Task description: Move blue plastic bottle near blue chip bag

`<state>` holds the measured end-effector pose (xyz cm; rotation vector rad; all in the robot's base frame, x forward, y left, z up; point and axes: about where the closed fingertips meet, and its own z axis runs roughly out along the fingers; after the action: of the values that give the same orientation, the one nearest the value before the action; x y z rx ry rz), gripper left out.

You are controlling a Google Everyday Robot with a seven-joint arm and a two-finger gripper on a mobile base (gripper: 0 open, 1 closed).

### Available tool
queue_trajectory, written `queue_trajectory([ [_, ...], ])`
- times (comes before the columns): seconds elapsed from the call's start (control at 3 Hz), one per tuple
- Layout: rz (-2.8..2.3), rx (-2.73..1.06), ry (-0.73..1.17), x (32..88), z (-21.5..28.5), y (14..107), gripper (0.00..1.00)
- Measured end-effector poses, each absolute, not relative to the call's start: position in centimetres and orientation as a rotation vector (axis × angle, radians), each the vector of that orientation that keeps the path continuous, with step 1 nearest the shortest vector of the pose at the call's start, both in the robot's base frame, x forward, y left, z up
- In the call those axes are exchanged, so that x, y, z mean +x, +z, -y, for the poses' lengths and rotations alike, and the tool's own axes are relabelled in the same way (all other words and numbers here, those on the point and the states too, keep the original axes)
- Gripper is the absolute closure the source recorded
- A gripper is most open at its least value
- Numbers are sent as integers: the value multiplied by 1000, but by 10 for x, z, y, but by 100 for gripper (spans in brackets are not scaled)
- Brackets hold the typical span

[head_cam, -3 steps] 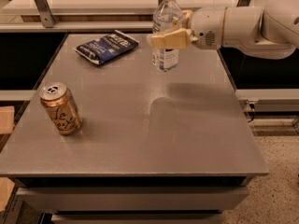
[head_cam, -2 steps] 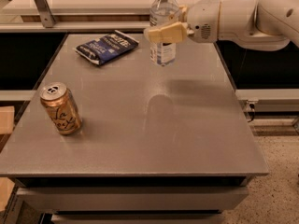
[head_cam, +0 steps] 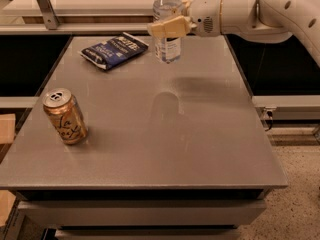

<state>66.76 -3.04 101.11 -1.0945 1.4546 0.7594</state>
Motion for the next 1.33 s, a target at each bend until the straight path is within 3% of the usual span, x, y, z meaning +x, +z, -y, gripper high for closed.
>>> queue_trajectory([
  [1.33, -1385, -1151, 879, 718, -29, 985, 100],
])
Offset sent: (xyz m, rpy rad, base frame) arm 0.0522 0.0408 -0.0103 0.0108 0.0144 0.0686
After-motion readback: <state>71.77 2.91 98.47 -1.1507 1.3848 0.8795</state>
